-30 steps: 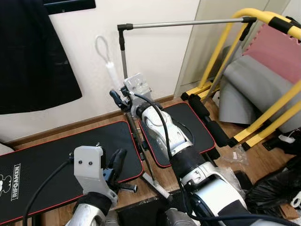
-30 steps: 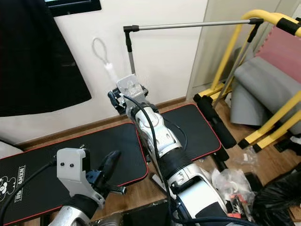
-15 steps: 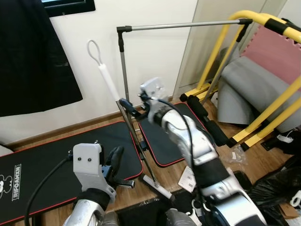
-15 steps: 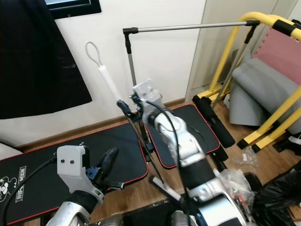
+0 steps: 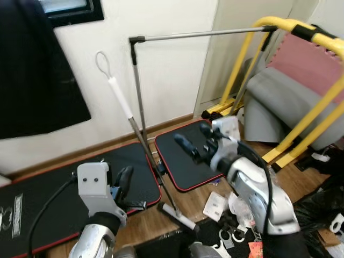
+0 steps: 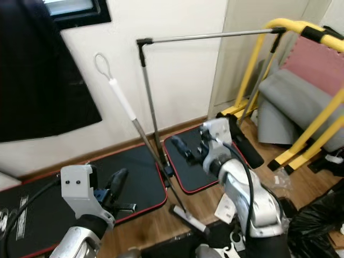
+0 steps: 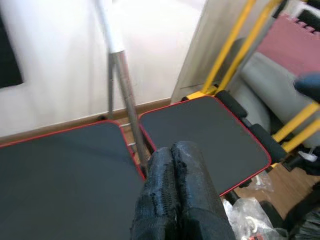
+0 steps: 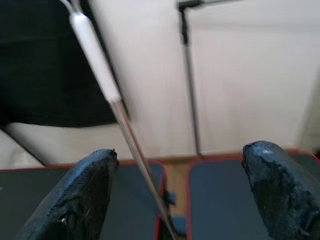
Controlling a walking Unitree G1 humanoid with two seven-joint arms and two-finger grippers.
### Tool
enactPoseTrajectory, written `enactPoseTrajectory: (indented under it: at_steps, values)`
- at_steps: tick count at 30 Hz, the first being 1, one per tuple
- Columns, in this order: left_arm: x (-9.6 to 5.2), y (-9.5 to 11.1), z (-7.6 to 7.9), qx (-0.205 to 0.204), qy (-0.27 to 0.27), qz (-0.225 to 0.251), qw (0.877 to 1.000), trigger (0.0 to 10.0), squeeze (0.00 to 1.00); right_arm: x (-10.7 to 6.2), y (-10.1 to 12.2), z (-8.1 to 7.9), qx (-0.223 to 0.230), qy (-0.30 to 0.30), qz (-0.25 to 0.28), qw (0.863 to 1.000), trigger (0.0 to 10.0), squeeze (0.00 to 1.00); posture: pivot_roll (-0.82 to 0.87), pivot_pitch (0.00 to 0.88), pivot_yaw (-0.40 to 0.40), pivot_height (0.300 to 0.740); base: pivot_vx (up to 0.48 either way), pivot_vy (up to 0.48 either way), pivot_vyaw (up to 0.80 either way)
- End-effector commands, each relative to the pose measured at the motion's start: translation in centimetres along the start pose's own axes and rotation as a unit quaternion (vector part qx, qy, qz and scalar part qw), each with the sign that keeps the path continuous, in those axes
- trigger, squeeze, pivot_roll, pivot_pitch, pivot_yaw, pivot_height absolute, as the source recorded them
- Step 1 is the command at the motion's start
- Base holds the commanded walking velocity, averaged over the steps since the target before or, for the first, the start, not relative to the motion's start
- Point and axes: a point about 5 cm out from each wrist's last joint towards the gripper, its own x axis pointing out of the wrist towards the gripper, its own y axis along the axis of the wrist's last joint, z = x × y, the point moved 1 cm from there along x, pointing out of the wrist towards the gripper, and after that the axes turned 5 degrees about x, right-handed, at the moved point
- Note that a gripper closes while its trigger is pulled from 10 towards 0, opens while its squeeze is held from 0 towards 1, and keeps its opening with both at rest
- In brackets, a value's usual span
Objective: Sweep floor
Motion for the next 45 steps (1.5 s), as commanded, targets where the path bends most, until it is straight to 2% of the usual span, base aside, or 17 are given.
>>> enactPoseTrajectory:
  at_steps: [1,4,8,11,20,26,45]
  values:
    - [0.2,-0.6,0.0,0.004,-0.008,-0.006,1.0,10.0,0.0,-0.8,-0.2,0.1,-0.012,0.001,0.0,1.0,10.0,0.0,-0.03,0.079,-0.06,0.74,0.0,0.0,-0.8]
    - [0.0,-1.2,0.1,0.003,-0.005,-0.014,1.0,10.0,0.0,-1.2,-0.5,0.1,-0.068,0.002,-0.004,0.998,10.0,0.0,-0.04,0.07,-0.058,0.74,0.0,0.0,-0.8]
    - [0.0,-1.6,0.3,0.011,-0.007,-0.023,1.0,10.0,0.0,-1.2,-0.4,0.0,-0.087,0.009,-0.002,0.996,10.0,0.0,-0.04,0.051,-0.06,0.74,0.0,0.0,-0.8]
    - [0.8,-2.2,-0.1,0.035,-0.008,-0.031,0.999,10.0,0.0,-0.4,-0.7,0.2,-0.106,0.018,-0.005,0.994,10.0,0.0,-0.04,0.008,-0.067,0.74,0.0,0.0,-0.8]
    - [2.2,-2.3,-0.6,0.044,-0.002,-0.019,0.999,10.0,0.0,0.7,-0.8,0.4,-0.121,0.031,0.002,0.992,10.0,0.0,-0.05,0.0,-0.058,0.74,0.0,0.0,-0.8]
    - [3.3,-2.2,-1.0,0.065,-0.012,-0.011,0.998,10.0,0.0,2.0,-1.2,1.0,-0.122,0.022,0.003,0.992,10.0,0.0,-0.05,0.0,-0.042,0.74,0.0,0.0,-0.8]
    - [3.4,-2.3,-1.4,0.052,-0.004,-0.002,0.999,10.0,0.0,2.4,-1.3,1.0,-0.126,0.032,0.007,0.991,10.0,0.0,-0.05,0.0,-0.05,0.74,0.0,0.0,-0.8]
